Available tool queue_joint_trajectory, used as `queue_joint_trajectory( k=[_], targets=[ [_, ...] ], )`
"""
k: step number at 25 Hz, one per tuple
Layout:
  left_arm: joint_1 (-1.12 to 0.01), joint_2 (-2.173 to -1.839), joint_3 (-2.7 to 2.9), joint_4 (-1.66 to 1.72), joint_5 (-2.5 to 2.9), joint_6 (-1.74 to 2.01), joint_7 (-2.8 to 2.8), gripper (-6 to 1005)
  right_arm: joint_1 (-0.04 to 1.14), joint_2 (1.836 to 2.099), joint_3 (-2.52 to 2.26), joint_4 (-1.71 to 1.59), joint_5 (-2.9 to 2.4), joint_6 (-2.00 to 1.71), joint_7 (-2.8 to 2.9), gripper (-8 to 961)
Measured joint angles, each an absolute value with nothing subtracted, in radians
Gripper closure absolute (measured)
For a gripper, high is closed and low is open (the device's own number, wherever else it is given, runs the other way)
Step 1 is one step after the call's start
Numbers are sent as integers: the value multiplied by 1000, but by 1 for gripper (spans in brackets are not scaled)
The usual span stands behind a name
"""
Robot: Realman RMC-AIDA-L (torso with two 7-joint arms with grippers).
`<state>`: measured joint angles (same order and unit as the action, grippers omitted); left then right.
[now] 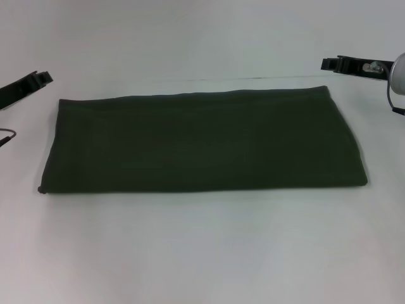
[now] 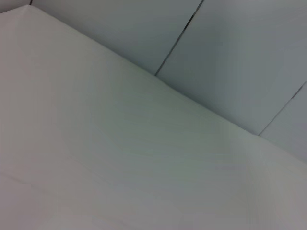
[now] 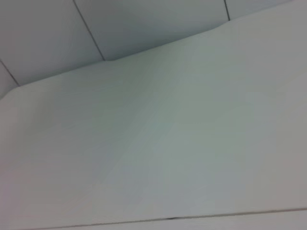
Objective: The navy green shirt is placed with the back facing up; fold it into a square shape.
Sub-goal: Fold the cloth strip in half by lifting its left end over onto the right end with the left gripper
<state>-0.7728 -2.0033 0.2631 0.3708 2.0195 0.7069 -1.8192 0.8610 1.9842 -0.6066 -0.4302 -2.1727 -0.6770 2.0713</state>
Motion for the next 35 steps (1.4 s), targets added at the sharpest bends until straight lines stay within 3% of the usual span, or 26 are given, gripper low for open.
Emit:
queue_joint_trajectory(
  k=[6,9,13,17,25,29,35],
  targets=[
    [-735,-2006,260,379,1961,736,-1811,771,847,1982,-604,-437,-2173,-678,2060,616],
    [-717,-1989,266,383,1950,848,-1785,754,837,1982,-601,-458,-2172,-700,2032,502],
    [-674,-1947,301,396,1957,1066,-1801,612,793,1991,-596,-534,-2129,-819,1958,345],
    [-624,-1905,375,410,1957,1266,-1840,451,730,1976,-595,-574,-2009,-1017,1841,184],
    [-514,-1896,463,504,1963,1421,-1857,91,635,1907,-607,-581,-1970,-1369,1742,58],
    [-497,-1894,472,506,2002,1393,-1869,63,604,1889,-606,-582,-1979,-1447,1723,11],
    [-510,-1902,501,498,2099,1280,-1938,50,592,1890,-608,-583,-1993,-1472,1709,10]
  ],
)
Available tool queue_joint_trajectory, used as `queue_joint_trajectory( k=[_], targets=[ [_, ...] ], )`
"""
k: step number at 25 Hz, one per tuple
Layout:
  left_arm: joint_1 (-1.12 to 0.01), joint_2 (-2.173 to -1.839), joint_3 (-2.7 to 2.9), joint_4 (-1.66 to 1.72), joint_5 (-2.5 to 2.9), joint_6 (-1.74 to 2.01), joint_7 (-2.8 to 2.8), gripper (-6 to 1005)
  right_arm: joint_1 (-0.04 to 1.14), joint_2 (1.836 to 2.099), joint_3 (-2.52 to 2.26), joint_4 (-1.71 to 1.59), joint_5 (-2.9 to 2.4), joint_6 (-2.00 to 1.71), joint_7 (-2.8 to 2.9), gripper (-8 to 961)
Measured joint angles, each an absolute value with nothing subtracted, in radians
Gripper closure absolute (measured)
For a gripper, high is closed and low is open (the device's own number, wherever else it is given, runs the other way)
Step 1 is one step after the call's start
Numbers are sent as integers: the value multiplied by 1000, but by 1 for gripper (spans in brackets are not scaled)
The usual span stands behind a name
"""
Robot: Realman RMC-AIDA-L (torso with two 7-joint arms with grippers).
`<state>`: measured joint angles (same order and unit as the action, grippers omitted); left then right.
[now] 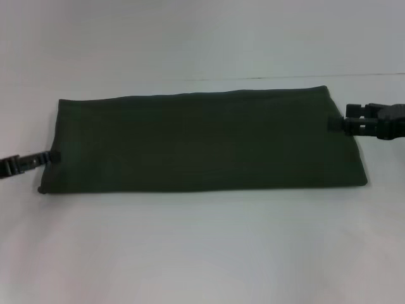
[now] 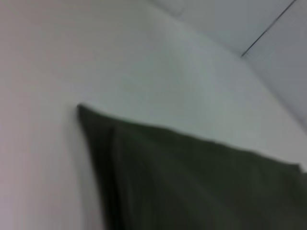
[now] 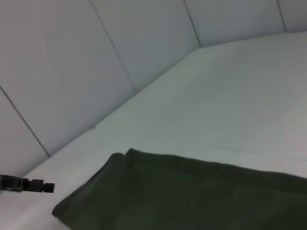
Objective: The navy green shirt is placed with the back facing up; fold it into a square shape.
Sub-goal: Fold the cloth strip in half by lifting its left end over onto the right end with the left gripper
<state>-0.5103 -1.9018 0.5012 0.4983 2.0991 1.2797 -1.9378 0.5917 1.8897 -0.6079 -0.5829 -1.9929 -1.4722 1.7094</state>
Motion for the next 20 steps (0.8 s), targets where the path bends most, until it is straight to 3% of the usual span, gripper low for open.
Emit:
queue_joint_trajectory(
  k=[20],
  targets=[
    [-526,-1917,567,469,2173,1183,-1986,136,591,1901,-609,-575,-2011,-1483,1701,28]
  ],
)
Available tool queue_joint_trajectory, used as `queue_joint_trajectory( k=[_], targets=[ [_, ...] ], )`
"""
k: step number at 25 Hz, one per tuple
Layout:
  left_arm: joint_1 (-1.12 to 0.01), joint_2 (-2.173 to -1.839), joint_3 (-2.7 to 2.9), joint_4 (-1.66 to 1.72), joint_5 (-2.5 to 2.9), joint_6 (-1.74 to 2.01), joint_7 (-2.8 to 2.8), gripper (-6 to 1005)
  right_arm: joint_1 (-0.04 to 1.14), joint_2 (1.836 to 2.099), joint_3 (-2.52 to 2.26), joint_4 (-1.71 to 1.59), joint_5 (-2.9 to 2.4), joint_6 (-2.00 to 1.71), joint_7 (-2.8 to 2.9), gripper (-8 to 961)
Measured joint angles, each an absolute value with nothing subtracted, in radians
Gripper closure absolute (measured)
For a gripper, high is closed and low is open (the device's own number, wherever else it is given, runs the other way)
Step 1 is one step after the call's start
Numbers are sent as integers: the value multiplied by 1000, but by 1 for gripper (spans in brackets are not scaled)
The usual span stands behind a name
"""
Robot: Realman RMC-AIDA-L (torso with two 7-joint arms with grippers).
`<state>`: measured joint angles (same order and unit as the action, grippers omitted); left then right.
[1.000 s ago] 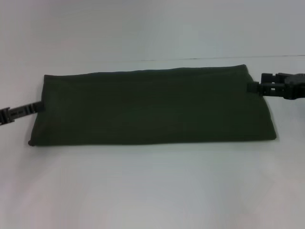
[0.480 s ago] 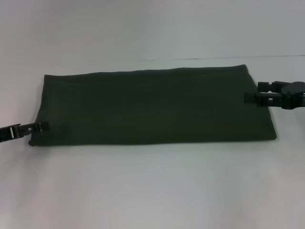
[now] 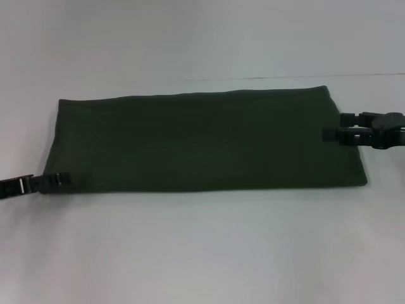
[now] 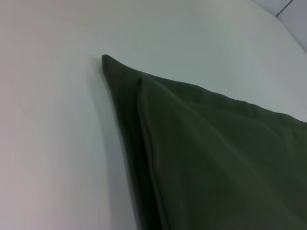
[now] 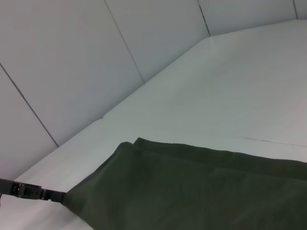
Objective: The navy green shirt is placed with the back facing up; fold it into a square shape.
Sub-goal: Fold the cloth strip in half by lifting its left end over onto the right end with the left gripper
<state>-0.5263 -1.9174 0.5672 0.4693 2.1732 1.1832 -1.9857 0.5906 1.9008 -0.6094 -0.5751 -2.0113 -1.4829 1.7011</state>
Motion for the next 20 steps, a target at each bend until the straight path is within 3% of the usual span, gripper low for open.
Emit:
queue_joint_trajectory(
  k=[14,20],
  targets=[
    [-545,-1925,568,469,2177,1178,-1979,212,591,1906,-621,-571,-2013,-1476,1701,45],
    [-542,-1924,585,474,2177,1178,-1984,367,593,1910,-621,-571,-2013,-1473,1701,52]
  ],
)
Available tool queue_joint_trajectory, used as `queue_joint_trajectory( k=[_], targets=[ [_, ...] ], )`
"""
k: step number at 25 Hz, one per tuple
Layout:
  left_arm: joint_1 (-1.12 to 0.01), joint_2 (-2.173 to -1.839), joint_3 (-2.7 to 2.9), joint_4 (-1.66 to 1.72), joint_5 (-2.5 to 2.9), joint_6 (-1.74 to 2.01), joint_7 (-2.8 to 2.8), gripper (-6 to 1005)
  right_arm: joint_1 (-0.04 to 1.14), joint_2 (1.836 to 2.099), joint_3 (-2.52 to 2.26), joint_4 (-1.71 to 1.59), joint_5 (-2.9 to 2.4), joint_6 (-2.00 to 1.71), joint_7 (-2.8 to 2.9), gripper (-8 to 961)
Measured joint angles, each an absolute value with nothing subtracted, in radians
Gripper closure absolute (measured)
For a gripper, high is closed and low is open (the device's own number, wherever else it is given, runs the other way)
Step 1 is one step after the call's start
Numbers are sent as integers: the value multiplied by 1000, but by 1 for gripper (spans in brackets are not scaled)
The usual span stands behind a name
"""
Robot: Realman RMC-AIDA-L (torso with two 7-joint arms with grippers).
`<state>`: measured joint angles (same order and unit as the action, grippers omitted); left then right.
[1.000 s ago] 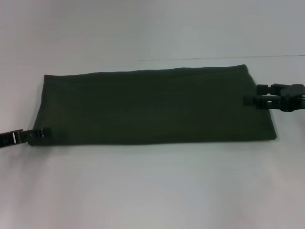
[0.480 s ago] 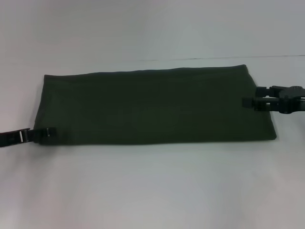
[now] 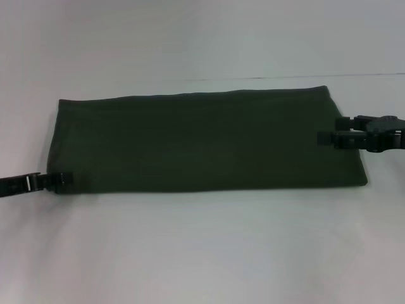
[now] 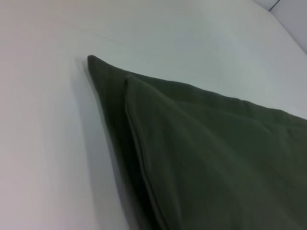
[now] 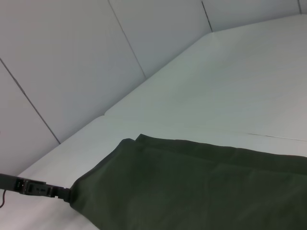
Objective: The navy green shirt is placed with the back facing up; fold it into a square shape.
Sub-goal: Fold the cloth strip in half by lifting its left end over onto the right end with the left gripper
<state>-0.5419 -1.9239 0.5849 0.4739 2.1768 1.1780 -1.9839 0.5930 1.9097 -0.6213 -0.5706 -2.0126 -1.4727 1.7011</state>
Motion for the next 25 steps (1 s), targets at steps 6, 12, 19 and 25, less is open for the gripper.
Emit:
queue_joint_trajectory(
  k=[6,12,19,25],
  targets=[
    [-542,-1922,591,476,2179,1175,-1987,391,594,1910,-621,-571,-2013,-1473,1701,59],
    [-547,-1917,608,474,2204,1147,-2022,455,596,1912,-621,-571,-2013,-1473,1702,67],
    [-548,-1917,622,474,2206,1143,-2024,625,597,1913,-621,-571,-2013,-1475,1709,75],
    [-549,-1915,625,475,2206,1140,-2024,875,599,1913,-621,-571,-2013,-1473,1713,82]
  ],
)
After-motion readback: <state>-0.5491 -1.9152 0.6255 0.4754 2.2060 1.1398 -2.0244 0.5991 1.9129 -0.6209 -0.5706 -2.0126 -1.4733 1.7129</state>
